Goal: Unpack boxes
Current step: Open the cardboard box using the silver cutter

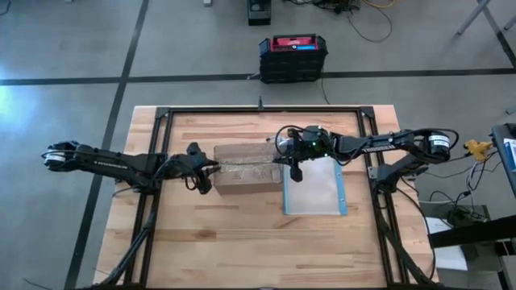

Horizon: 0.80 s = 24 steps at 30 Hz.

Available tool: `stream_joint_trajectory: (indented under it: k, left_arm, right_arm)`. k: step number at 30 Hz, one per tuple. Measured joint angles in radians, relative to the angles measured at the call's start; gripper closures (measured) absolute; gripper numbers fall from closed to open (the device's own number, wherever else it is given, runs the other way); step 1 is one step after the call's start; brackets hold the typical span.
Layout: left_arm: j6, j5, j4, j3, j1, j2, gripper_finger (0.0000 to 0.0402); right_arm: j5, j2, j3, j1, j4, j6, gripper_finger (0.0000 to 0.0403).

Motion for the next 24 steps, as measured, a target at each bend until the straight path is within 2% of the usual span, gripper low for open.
stream_joint_trajectory:
  k: [13, 16, 24]
  left_arm:
    - [-0.005, -0.003, 0.001, 0.000, 0.000, 0.006, 0.0322]
    - [-0.005, -0.003, 0.004, 0.000, 0.000, 0.006, 0.0322]
    - [-0.011, -0.003, 0.012, 0.000, 0.000, 0.005, 0.0322]
  right_arm:
    - [0.005, -0.109, -0.083, -0.007, -0.020, 0.031, 0.0360]
    - [0.015, -0.116, -0.103, -0.007, 0.045, 0.040, 0.0360]
    - [-0.002, -0.004, -0.089, -0.007, 0.224, 0.057, 0.0360]
